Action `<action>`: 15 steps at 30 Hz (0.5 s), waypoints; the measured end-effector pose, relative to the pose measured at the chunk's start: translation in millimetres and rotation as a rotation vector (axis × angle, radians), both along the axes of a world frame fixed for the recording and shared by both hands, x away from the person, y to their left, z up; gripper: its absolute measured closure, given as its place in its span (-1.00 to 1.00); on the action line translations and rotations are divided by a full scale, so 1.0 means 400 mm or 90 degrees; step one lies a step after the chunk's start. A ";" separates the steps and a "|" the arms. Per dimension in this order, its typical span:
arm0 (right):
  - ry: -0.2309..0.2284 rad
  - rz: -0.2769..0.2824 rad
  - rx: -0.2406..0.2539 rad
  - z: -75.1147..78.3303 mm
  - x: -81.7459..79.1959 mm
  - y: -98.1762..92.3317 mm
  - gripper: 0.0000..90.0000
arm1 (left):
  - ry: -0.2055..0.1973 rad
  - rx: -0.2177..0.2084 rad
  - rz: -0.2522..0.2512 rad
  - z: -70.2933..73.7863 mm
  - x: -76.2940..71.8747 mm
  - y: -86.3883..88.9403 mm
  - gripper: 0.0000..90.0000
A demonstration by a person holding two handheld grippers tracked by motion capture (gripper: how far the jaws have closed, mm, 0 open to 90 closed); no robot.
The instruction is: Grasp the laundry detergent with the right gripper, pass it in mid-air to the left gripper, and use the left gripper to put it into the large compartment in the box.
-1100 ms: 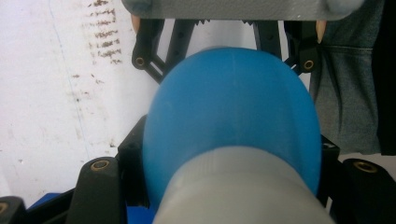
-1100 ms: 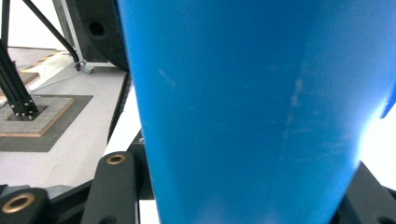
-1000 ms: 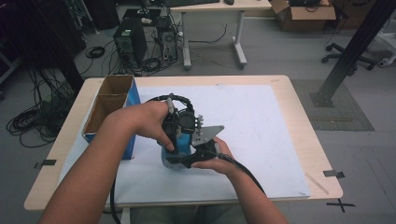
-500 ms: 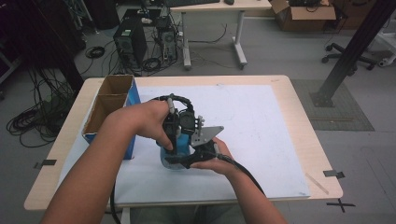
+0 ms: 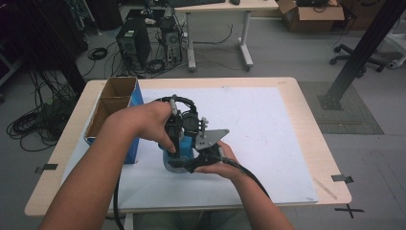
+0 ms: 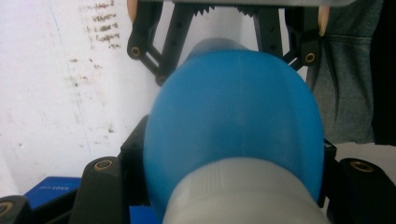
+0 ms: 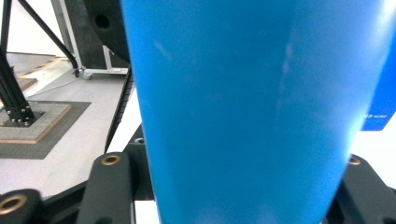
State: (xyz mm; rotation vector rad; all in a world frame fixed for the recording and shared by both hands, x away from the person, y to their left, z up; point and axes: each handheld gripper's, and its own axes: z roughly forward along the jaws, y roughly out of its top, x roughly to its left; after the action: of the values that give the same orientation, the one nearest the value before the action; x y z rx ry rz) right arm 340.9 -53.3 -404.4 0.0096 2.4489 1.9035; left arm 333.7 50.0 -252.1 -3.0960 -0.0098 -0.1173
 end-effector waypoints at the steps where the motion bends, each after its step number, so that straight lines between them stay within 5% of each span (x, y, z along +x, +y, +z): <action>1: 0.008 -0.003 0.002 -0.001 0.000 0.000 -0.21 | 0.001 0.003 0.001 0.001 0.001 0.000 -0.14; 6: 0.011 -0.014 -0.003 -0.008 -0.001 -0.006 -0.44 | 0.002 0.001 0.006 0.001 0.004 0.002 -0.15; 15: 0.009 -0.029 0.001 -0.005 0.002 -0.020 -0.48 | 0.003 0.002 0.010 0.003 0.010 0.003 -0.15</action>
State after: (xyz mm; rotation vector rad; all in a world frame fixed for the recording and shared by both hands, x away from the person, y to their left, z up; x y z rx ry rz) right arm 341.7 -61.5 -406.3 0.0773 2.4341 1.8939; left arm 337.5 51.2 -250.8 -3.0918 -0.0326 -0.1096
